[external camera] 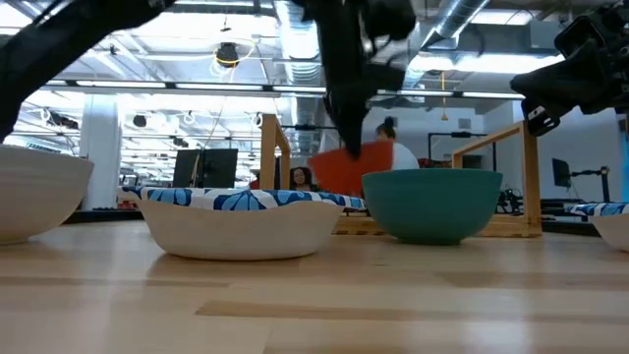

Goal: Place and stack bowls onto a shelf
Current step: Put the orange bowl on the shelf

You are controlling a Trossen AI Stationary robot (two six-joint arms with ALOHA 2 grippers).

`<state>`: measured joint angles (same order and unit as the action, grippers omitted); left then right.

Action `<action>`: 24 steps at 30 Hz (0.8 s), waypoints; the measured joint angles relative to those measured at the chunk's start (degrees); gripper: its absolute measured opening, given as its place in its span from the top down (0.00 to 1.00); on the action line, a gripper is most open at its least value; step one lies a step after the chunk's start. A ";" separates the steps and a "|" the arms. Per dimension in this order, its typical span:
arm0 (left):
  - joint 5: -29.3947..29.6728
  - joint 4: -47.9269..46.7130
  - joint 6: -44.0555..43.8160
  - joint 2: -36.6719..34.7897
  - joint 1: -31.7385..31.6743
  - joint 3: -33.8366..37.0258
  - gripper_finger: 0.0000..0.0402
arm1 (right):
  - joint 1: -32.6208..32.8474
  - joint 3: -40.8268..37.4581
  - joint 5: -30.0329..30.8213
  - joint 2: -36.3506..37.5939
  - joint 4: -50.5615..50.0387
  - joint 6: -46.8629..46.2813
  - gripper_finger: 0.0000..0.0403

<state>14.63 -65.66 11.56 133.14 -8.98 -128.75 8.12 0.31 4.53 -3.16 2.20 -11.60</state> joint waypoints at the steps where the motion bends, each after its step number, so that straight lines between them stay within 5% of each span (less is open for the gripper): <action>1: -0.43 -0.06 -0.05 0.97 -0.75 0.00 1.00 | 0.00 -0.01 -0.02 0.00 0.00 0.00 0.87; 24: -4.74 -3.85 -6.08 4.85 -6.81 0.57 0.94 | 0.00 0.00 -0.02 0.00 0.00 0.00 0.87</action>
<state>9.89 -69.51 5.48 137.99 -15.79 -128.18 8.12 0.31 4.52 -3.16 2.19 -11.60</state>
